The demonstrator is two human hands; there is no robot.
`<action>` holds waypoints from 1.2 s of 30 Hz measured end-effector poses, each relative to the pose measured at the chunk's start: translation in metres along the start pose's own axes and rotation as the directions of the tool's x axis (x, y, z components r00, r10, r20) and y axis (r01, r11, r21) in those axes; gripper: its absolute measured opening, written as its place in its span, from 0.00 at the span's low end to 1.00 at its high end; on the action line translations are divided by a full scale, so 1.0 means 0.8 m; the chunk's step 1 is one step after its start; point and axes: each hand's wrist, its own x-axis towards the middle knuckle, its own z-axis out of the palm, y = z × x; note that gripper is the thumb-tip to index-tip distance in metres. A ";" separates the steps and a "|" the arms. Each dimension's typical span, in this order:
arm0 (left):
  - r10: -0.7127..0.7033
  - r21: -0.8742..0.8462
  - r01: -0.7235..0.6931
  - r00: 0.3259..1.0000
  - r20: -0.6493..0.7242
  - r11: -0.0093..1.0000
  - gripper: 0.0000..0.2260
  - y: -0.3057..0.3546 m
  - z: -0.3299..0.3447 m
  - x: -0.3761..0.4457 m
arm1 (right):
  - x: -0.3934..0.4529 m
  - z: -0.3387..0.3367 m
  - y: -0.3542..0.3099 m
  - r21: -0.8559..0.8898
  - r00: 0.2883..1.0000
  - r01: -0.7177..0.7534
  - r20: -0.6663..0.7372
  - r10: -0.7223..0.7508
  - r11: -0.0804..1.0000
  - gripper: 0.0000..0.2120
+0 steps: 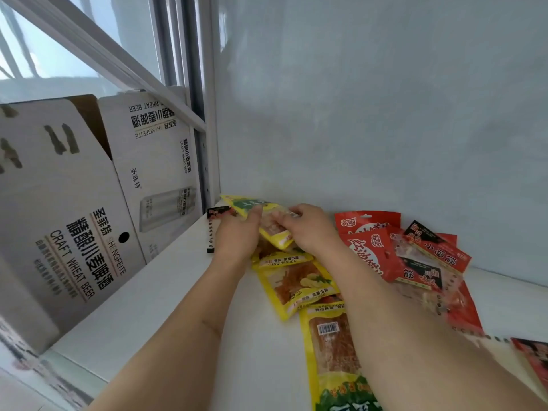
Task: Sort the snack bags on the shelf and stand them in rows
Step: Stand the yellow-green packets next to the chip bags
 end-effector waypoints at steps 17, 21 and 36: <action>-0.308 -0.396 0.327 0.945 0.113 0.858 0.07 -0.020 -0.049 0.019 | 0.001 0.011 -0.001 -0.292 0.960 -0.226 0.094 0.263 0.929 0.29; -0.261 -0.299 0.274 0.962 0.082 0.914 0.06 -0.025 -0.047 0.021 | 0.000 0.012 -0.008 -0.005 0.966 -0.256 0.017 0.256 0.967 0.24; -0.107 -0.441 0.273 0.925 0.366 0.855 0.09 -0.012 -0.030 0.002 | -0.034 -0.069 0.018 0.295 0.975 -0.135 -0.130 0.180 0.946 0.09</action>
